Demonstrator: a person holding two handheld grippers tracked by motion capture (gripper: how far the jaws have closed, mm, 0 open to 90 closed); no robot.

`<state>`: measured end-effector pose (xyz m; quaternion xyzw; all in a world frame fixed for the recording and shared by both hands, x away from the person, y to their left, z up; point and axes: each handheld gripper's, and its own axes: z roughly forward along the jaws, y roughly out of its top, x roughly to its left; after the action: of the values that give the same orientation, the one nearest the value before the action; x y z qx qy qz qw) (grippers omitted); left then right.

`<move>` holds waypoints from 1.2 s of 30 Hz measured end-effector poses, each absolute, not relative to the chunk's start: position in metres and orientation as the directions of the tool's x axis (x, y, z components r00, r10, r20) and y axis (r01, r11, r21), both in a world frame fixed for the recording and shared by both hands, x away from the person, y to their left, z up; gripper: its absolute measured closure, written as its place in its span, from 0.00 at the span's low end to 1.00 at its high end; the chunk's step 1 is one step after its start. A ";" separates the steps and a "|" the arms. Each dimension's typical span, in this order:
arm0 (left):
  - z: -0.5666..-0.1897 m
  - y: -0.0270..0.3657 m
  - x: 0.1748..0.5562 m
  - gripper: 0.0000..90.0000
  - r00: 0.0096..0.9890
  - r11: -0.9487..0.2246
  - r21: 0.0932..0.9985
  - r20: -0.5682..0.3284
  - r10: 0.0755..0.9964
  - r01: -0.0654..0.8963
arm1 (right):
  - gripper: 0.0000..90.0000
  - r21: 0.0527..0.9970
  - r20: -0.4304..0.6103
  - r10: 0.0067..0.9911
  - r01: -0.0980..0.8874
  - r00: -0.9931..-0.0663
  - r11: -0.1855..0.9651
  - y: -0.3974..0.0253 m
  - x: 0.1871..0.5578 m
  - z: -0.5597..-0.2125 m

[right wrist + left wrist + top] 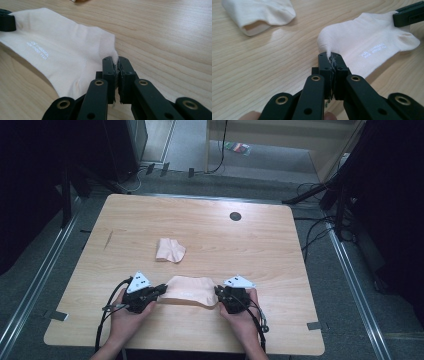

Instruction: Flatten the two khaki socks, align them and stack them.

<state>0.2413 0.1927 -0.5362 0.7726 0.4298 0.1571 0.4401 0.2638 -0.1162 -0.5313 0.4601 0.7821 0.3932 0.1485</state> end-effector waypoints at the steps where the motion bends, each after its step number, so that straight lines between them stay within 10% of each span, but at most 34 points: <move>1: -0.535 0.195 0.239 1.00 0.581 -0.248 0.816 -0.127 0.804 0.523 | 0.96 0.747 0.136 0.831 0.607 -0.539 0.271 -0.119 0.261 -0.528; 11: -0.538 0.194 0.220 0.99 0.625 -0.291 0.802 -0.126 0.770 0.521 | 0.97 0.731 0.145 0.805 0.610 -0.575 0.304 -0.120 0.254 -0.529; 13: -0.541 0.196 0.220 0.82 0.628 -0.278 0.805 -0.146 0.764 0.525 | 0.93 0.726 0.165 0.792 0.615 -0.588 0.306 -0.119 0.255 -0.530; 14: -0.541 0.196 0.221 0.82 0.612 -0.243 0.812 -0.170 0.772 0.531 | 0.84 0.724 0.175 0.791 0.621 -0.586 0.300 -0.119 0.255 -0.531; 15: -0.541 0.197 0.222 0.58 0.604 -0.228 0.811 -0.182 0.776 0.539 | 0.61 0.751 0.167 0.807 0.603 -0.566 0.268 -0.121 0.256 -0.531; 19: -0.537 0.202 0.224 0.44 0.573 -0.177 0.838 -0.184 0.798 0.516 | 0.57 0.768 0.188 0.816 0.599 -0.547 0.225 -0.124 0.259 -0.528; 36: -0.539 0.239 0.249 0.42 0.473 -0.078 0.870 -0.188 0.861 0.487 | 0.58 0.821 0.161 0.804 0.530 -0.573 0.213 -0.076 0.289 -0.497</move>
<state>0.2490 0.2387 -0.5387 0.7084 0.4758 0.1928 0.4844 0.2891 -0.0761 -0.4973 0.4364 0.7639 0.4505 0.1521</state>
